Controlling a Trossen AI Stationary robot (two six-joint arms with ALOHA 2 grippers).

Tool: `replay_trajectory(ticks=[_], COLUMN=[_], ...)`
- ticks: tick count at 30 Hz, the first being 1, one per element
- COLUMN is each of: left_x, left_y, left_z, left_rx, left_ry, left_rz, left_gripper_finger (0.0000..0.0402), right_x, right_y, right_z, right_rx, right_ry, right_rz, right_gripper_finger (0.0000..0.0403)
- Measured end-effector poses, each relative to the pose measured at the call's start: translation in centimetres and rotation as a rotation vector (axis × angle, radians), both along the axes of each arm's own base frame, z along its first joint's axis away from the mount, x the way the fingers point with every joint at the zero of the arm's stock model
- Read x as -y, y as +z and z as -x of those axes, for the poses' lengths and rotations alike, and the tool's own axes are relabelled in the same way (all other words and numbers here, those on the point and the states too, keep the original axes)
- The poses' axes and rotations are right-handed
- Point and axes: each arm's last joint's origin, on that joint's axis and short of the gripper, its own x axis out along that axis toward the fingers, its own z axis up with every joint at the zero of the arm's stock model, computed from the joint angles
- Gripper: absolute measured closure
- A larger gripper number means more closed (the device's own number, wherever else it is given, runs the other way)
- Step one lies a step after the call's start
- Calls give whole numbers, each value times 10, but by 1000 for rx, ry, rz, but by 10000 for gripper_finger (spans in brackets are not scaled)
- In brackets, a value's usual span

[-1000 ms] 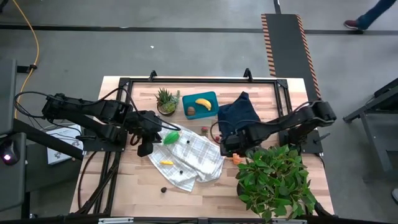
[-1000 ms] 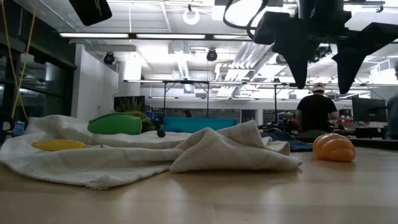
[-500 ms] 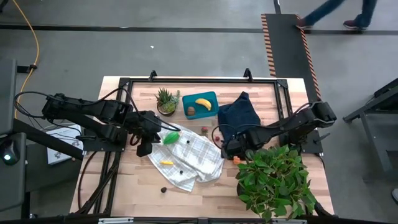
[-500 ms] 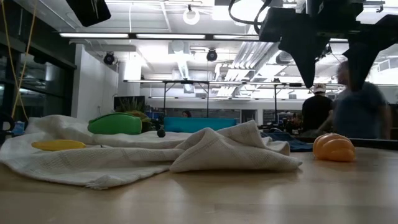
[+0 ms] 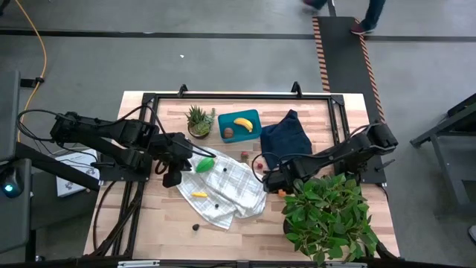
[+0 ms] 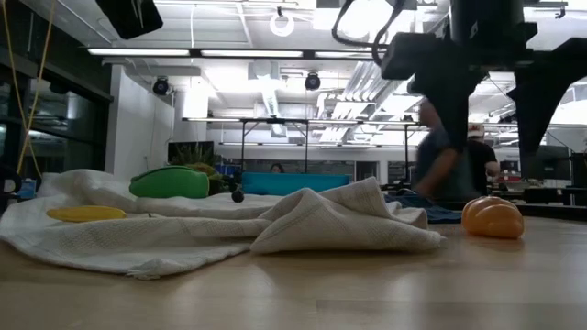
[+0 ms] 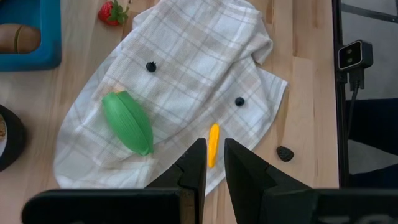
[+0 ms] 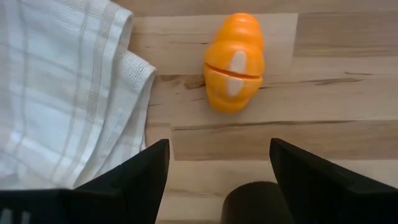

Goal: Pick and placing Produce into tupperware
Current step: Put the croissant into the blue bin

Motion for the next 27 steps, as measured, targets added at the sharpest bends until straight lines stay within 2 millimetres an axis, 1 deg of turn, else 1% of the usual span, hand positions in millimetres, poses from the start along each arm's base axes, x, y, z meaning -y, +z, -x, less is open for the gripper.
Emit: replay_trajectory(ticks=[9, 13, 17, 23, 27], left_x=[0, 0, 0, 0, 0], left_y=[-1, -1, -1, -1, -2], left_z=[1, 1, 1, 2, 3], left_rx=[-15, -15, -15, -21, -41], left_ry=[0, 0, 0, 0, 0], left_rz=[-1, -1, -1, -1, -2], left_gripper_finger=[355, 355, 355, 355, 355], right_x=[-1, 0, 5, 16, 22], right_y=[-18, -22, -26, -44, -51], right_z=[-4, -3, -3, -3, 0], right_rx=[-78, -102, -120, -86, -94], right_ry=[7, 0, -18, -47, -60], right_rz=[30, 56, 69, 60, 53], right_gripper_finger=[135, 135, 135, 135, 135])
